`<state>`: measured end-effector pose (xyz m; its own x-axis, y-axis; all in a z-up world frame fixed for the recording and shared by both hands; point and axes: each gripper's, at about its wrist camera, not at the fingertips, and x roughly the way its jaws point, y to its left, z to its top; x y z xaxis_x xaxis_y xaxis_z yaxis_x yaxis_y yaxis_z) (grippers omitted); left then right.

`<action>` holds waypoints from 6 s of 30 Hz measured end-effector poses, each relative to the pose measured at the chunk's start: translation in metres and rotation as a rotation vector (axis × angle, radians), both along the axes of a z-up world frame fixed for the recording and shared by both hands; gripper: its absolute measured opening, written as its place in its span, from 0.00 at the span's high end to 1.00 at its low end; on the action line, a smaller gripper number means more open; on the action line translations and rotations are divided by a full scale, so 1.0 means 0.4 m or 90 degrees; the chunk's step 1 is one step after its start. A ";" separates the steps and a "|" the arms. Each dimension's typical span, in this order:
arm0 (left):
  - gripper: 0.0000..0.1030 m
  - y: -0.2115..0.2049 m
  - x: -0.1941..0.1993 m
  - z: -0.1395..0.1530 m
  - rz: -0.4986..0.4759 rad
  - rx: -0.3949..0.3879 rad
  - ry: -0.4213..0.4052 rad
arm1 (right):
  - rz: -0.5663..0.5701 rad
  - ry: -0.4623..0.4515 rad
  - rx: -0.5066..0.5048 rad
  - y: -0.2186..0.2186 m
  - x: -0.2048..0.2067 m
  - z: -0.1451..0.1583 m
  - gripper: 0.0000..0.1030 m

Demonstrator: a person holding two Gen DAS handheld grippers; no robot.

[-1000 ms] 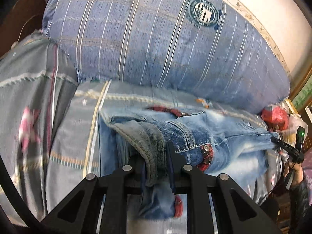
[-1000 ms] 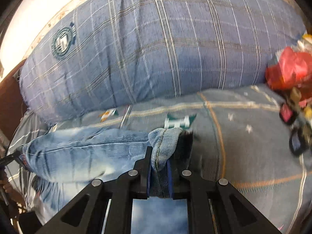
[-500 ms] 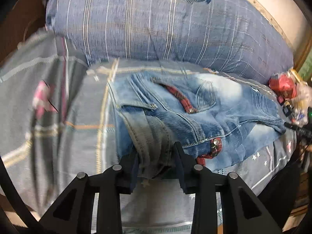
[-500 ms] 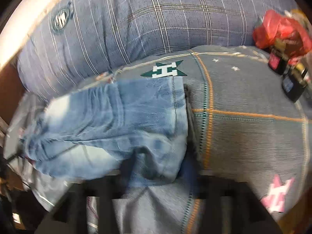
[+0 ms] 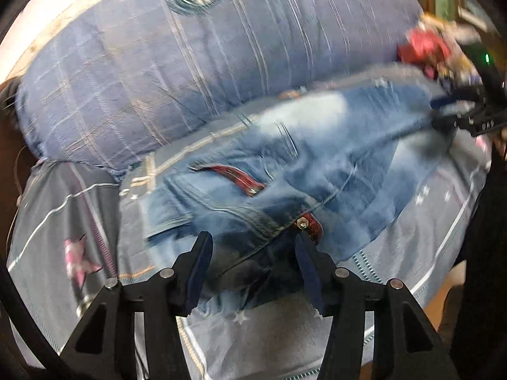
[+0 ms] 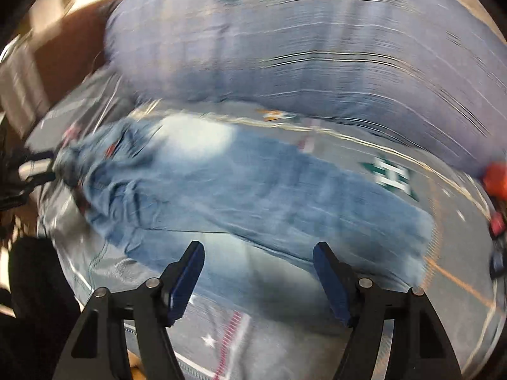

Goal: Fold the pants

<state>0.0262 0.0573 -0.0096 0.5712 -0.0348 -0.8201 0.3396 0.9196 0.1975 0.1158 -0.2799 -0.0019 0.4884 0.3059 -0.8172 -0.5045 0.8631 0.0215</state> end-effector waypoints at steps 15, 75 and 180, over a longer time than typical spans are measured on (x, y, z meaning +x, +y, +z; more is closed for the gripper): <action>0.86 0.026 0.092 -0.004 0.065 -0.067 -0.043 | 0.002 -0.049 -0.034 0.076 0.074 -0.019 0.93; 0.97 -0.115 0.435 -0.076 0.168 -0.233 0.084 | -0.301 -0.004 0.217 -0.409 0.163 -0.001 0.96; 0.57 -0.606 0.181 -0.225 -0.114 -0.134 0.122 | -0.376 0.096 0.098 -0.497 0.048 -0.129 0.44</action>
